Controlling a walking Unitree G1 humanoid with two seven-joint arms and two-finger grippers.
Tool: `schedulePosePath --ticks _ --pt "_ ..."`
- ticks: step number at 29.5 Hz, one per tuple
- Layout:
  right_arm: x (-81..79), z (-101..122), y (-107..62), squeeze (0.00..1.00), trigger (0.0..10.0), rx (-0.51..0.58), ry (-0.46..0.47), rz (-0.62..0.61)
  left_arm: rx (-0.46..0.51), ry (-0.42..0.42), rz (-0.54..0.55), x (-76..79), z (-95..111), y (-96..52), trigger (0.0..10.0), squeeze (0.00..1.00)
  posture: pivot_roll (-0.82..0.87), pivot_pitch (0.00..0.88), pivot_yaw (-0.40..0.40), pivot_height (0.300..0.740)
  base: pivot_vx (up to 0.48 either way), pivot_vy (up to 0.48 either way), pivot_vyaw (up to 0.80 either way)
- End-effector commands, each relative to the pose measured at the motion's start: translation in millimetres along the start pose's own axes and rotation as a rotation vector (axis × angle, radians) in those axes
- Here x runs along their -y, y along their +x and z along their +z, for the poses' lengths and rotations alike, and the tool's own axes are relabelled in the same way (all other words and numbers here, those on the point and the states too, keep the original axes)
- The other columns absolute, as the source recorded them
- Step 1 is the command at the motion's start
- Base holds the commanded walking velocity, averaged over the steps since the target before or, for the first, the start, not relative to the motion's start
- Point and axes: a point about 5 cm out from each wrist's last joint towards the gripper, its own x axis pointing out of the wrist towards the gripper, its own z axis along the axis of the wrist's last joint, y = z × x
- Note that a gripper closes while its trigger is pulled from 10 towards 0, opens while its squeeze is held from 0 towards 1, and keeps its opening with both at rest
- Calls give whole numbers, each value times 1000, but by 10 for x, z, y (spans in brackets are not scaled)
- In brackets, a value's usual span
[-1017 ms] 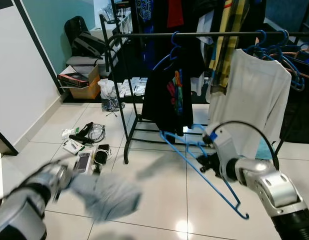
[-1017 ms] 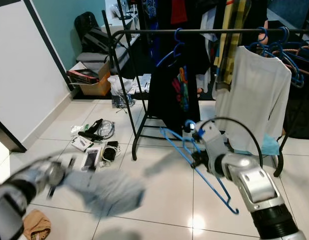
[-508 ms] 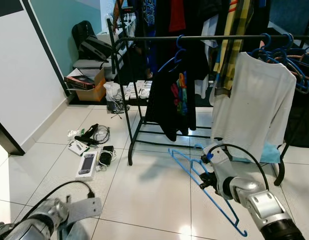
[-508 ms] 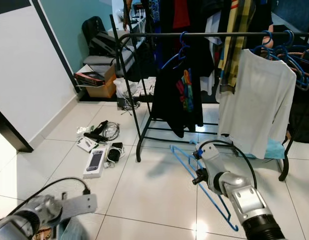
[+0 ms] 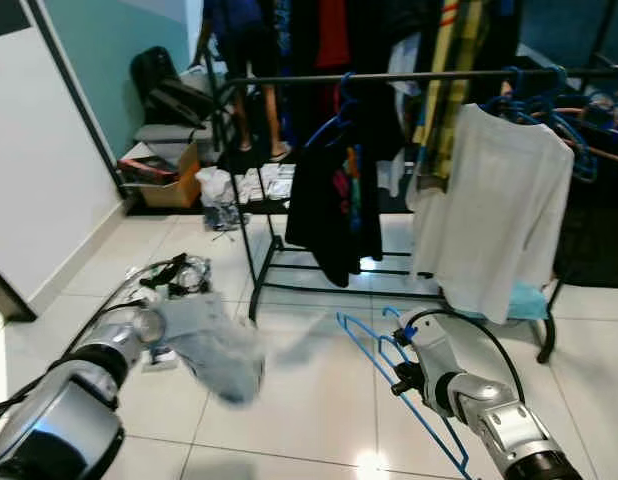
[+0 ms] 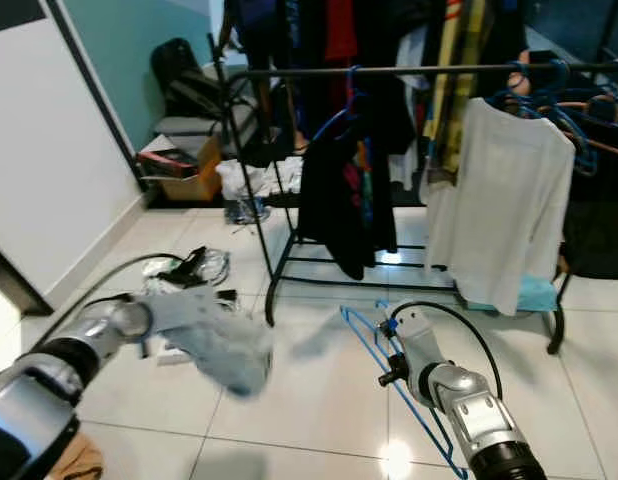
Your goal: Hang hanger
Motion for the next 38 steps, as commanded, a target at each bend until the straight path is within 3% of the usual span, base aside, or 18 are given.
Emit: schedulePosePath --ticks 1,2,3,5,6,7,9,10,12,14,16,17,19,23,25,29,34,38 --pt "-11 13 11 0 10000 7 -27 -3 -311 38 -263 502 -701 -59 10000 0 -76 0 142 740 0 0 0" --pt "-3 22 -1 0 10000 11 -31 -6 -308 1 -522 838 -721 -93 10000 0 -81 0 139 740 0 0 0" --pt "4 27 -6 0 10000 16 -33 -7 -290 -36 -693 1048 -704 -132 10000 0 -81 0 139 740 0 0 0" --pt "4 27 -6 0 10000 16 -33 -7 -290 -36 -693 1048 -704 -132 10000 0 -81 0 139 740 0 0 0" --pt "15 36 -16 0 10000 22 -37 -8 -25 -477 -658 905 -275 -55 10000 0 -74 0 123 740 0 0 0" --pt "15 36 -16 0 10000 22 -37 -8 -25 -477 -658 905 -275 -55 10000 0 -74 0 123 740 0 0 0" --pt "24 42 -5 0 10000 28 -43 -9 84 -815 -479 598 -131 -11 10000 0 -69 0 118 740 0 0 0" --pt "29 48 0 0 10000 31 -44 -10 82 -900 -413 508 -145 -6 10000 0 -69 0 117 740 0 0 0" --pt "44 74 6 0 10000 38 -51 -13 63 -694 -400 481 -188 -10 10000 0 -70 0 123 740 0 0 0" --pt "61 95 4 0 10000 46 -54 -21 97 -690 -409 452 -132 -10 10000 0 -69 0 126 740 0 0 0" --pt "101 151 -11 0 10000 71 -54 -41 165 -795 -365 300 -17 -13 10000 0 -68 0 124 740 0 0 0" --pt "101 151 -11 0 10000 71 -54 -41 165 -795 -365 300 -17 -13 10000 0 -68 0 124 740 0 0 0" --pt "132 232 -39 0 10000 110 -48 -54 221 -909 -330 132 76 -30 10000 0 -69 0 124 740 0 0 0" --pt "139 269 -54 0 10000 127 -52 -53 248 -932 -327 61 107 -44 10000 0 -71 0 125 740 0 0 0" --pt "136 382 -115 0 10000 170 -78 -19 298 -984 -267 -174 162 -88 10000 0 -73 0 124 740 0 0 0" --pt "129 479 -173 0 10000 206 -98 17 348 -1013 -231 -357 233 -134 10000 0 -73 0 124 740 0 0 0" --pt "59 722 -317 0 10000 327 -157 127 522 -1072 -276 -653 625 -262 10000 0 -63 0 135 740 0 0 0" --pt "35 783 -360 0 10000 356 -165 155 565 -1091 -280 -724 729 -301 10000 0 -63 0 135 740 0 0 0"
